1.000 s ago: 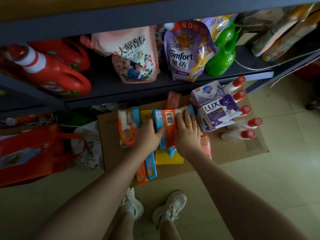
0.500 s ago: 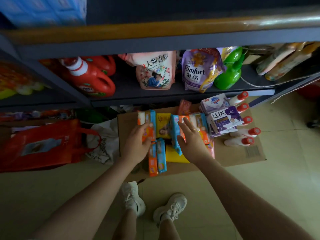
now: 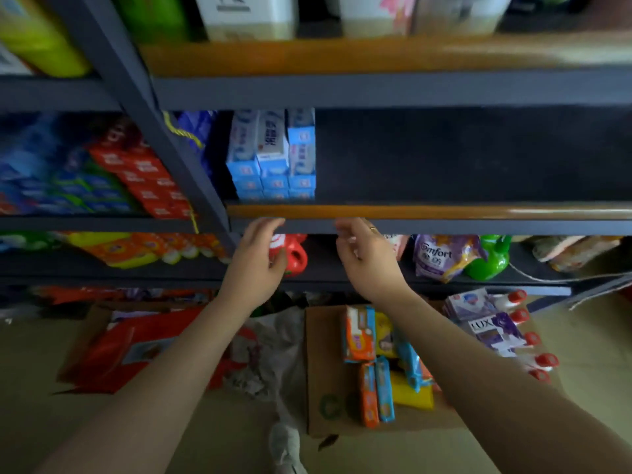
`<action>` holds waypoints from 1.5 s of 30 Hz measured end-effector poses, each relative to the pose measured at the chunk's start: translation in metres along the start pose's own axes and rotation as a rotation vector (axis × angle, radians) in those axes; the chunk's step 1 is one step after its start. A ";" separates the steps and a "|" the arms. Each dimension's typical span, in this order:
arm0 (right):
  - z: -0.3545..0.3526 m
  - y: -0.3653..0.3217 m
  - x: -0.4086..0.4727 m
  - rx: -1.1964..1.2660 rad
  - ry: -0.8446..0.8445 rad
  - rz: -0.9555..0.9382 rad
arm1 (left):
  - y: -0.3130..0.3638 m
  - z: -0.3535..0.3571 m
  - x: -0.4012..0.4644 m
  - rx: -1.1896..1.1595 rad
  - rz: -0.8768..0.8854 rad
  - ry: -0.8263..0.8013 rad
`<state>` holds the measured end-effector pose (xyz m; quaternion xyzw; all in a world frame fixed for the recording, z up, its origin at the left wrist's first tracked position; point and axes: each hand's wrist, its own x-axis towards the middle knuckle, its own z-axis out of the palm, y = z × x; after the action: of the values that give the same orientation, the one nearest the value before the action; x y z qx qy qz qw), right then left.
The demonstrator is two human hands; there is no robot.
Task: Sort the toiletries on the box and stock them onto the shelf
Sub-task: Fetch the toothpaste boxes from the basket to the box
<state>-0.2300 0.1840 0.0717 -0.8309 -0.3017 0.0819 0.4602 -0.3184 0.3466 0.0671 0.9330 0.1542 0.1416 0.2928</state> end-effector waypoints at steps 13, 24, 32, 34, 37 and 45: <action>0.077 -0.015 0.151 -0.082 0.031 0.318 | -0.043 -0.028 0.092 0.202 0.212 0.043; 0.025 0.001 0.107 0.144 0.021 0.362 | -0.026 0.014 0.069 -0.363 0.008 0.037; -0.006 -0.001 0.157 0.451 -0.122 0.628 | 0.020 0.022 0.106 -0.951 -0.825 -0.110; -0.008 -0.009 0.176 0.470 -0.163 0.607 | 0.026 0.023 0.115 -0.943 -0.836 -0.212; -0.004 -0.018 0.192 0.434 -0.216 0.552 | 0.032 0.028 0.124 -0.857 -0.829 -0.244; -0.022 -0.004 0.166 0.563 -0.404 0.680 | 0.027 0.021 0.083 -1.004 -0.742 -0.374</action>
<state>-0.0890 0.2655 0.1108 -0.6932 -0.0626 0.4658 0.5464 -0.2298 0.3451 0.0808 0.5763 0.3276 -0.0786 0.7446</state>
